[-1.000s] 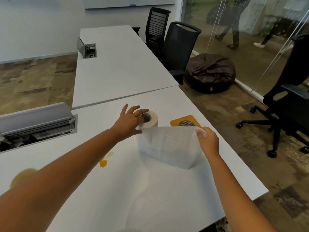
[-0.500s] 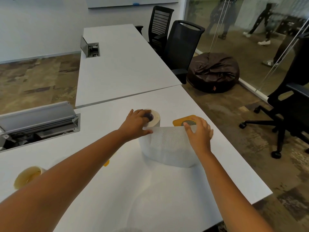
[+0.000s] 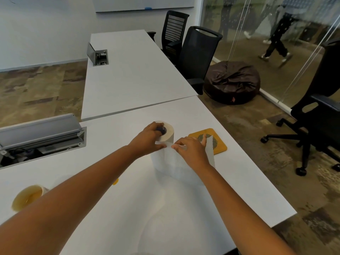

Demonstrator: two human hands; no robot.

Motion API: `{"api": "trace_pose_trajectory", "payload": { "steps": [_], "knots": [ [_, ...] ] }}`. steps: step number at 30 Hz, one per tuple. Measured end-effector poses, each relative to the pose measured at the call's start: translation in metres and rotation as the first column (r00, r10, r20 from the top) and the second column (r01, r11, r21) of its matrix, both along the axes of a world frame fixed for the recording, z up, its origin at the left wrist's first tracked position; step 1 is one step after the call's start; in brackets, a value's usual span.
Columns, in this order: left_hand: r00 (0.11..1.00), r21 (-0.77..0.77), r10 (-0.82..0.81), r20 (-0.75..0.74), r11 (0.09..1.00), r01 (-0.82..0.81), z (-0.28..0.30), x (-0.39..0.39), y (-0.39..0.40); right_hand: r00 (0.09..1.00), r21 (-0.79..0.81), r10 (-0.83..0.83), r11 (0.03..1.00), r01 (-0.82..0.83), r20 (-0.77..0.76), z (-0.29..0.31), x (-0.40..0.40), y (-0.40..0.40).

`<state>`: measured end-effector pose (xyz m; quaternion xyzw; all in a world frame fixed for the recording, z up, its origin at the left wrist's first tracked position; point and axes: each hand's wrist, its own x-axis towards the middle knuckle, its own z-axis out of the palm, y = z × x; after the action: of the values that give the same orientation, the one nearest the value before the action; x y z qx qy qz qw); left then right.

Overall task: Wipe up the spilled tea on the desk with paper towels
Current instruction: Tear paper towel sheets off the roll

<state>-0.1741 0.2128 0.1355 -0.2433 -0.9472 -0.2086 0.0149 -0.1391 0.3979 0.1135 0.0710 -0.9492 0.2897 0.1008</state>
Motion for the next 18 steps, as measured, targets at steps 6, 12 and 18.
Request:
{"api": "trace_pose_trajectory", "payload": {
  "steps": [6, 12, 18],
  "knots": [
    [1.000, -0.027, -0.001, 0.001, 1.000, 0.001, -0.002, -0.001, -0.002, 0.999, -0.032, -0.051, 0.998, 0.051, 0.006, 0.002, -0.002, 0.010],
    [0.997, -0.050, 0.069, 0.017, 0.996, -0.068, -0.004, 0.000, 0.002, 0.997, -0.031, -0.075, 0.997, 0.076, 0.031, 0.002, -0.001, 0.010],
    [0.996, -0.085, 0.080, 0.046, 0.993, -0.075, -0.004, 0.000, 0.003, 0.996, -0.011, -0.086, 0.996, 0.086, 0.022, 0.002, 0.000, 0.013]
  ]
}}
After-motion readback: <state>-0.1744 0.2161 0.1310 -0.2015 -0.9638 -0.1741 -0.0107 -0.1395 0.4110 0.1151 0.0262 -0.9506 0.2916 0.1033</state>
